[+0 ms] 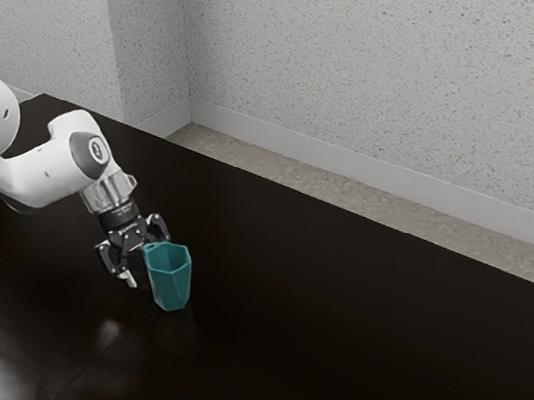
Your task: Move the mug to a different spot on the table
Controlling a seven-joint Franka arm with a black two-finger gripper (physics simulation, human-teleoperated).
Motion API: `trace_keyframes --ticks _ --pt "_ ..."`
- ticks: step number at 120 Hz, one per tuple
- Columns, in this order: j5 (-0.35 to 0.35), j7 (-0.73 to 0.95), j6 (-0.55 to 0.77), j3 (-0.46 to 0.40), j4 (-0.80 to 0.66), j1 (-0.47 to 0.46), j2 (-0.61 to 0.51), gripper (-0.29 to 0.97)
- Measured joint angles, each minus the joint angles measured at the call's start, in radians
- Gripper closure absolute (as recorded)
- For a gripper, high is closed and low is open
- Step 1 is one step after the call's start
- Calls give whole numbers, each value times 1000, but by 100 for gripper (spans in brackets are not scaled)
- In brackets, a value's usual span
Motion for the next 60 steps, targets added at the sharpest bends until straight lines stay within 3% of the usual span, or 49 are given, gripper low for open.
trace_keyframes --ticks 19,35,45,60 --pt "2 6 21 15 -8 0 -66 6" --pt "22 10 37 14 -48 -25 -206 3" --pt "86 12 40 13 -74 -53 -317 2" --pt "247 15 19 10 -68 -94 -436 1"
